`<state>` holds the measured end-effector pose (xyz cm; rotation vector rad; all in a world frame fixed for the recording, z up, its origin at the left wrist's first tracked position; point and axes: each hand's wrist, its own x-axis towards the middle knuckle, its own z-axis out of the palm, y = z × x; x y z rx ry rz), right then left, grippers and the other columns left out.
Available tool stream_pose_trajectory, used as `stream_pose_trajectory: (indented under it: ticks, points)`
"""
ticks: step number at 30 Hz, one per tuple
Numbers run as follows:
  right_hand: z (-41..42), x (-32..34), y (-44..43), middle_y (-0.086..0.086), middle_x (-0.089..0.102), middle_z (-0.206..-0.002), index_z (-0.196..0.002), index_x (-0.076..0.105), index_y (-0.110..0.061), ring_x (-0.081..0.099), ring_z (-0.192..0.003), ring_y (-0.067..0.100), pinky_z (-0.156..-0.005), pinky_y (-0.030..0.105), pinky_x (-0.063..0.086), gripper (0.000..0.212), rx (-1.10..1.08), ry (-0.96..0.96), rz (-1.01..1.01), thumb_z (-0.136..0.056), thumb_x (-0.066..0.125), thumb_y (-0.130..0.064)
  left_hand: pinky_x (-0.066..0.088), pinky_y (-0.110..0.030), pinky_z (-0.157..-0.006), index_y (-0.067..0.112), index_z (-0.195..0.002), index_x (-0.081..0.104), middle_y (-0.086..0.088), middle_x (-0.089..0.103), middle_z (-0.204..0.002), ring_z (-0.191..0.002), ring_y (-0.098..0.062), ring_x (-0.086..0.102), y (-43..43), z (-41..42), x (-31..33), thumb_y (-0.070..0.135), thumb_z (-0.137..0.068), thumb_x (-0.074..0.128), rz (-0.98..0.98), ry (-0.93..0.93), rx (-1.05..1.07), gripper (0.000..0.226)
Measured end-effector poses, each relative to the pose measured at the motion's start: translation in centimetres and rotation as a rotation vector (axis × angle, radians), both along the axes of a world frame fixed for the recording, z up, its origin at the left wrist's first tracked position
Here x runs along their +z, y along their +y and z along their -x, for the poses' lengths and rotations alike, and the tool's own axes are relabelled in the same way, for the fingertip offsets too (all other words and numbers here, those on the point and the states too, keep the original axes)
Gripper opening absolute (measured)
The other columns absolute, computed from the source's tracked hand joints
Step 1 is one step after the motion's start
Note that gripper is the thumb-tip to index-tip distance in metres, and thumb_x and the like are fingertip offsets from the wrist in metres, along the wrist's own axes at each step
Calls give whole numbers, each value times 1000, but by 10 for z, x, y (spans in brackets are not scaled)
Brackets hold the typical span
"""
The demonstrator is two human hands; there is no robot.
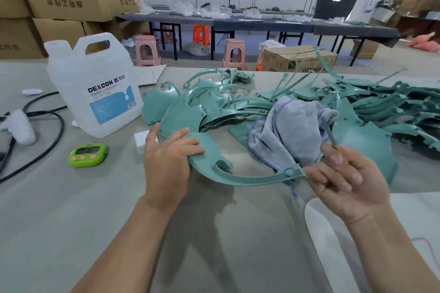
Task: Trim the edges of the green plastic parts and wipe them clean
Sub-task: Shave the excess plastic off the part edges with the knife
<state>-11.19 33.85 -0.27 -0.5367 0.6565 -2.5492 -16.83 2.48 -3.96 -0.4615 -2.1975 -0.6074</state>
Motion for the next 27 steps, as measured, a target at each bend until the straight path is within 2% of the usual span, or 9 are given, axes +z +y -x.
stream_pose_trajectory:
  ticks: [3,6,9,12,15,18,20,23,27]
  points:
    - [-2,-1,-14,-5,29,-33,-63,64,-5,31,-30,13,-68,29,58,23,-229,-53,-465,-81,68,-18,23,-54,-117,25,-78,79,10,77,-90,-110,-23,71,2,0,-1,5,-73,83,2,-11,-4,21]
    - [-5,-2,-23,-2,37,-30,-60,60,-3,27,-27,13,-60,28,53,34,-136,-58,-520,-61,89,-21,25,-56,-116,25,-77,79,9,77,-90,-109,-23,71,2,-1,-1,6,-68,89,1,-29,-4,23]
    - [-5,0,-20,-2,31,-33,-67,61,-2,22,-32,18,-63,27,51,30,4,16,-446,-75,82,-20,26,-57,-115,25,-77,80,9,77,-89,-108,-22,71,1,-3,3,9,-65,92,5,-36,-1,23]
    - [-2,-1,-19,2,35,-44,-85,66,4,33,-43,21,-80,31,48,25,149,118,-256,-99,53,-13,26,-57,-116,23,-79,81,8,77,-88,-105,-22,73,6,-4,4,6,-69,88,8,-3,-4,21]
    - [1,-5,-19,4,26,-44,-96,63,11,29,-45,23,-100,42,47,33,183,81,-55,-104,36,-5,27,-59,-116,23,-80,81,10,77,-88,-104,-20,73,9,-3,3,6,-70,87,15,1,-19,20]
    - [3,-4,-14,0,27,-44,-85,63,4,26,-41,18,-84,37,55,28,-34,-37,11,-99,42,-8,28,-54,-116,23,-81,80,11,77,-89,-103,-17,71,4,-1,-1,9,-68,85,-15,-54,-22,20]
    - [8,-4,-13,-5,30,-41,-71,62,-5,29,-37,14,-62,28,52,19,-370,-185,-229,-88,56,-12,33,-47,-112,25,-82,80,12,77,-90,-98,-14,70,3,0,0,7,-65,83,-63,-123,-18,25]
    - [18,-13,-24,3,39,-41,-66,61,-4,32,-37,16,-51,29,37,16,-669,-295,-718,-82,64,-8,51,-43,-96,29,-85,82,13,78,-93,-90,-10,71,9,1,3,10,-67,86,-116,-244,-75,27]
    - [15,-26,-45,8,59,-47,-60,70,-8,47,-40,17,-43,23,35,36,-693,14,-1535,-92,66,-24,51,-17,-69,58,-97,69,34,70,-82,-76,8,65,24,-6,7,41,-82,76,-322,-448,-115,24]
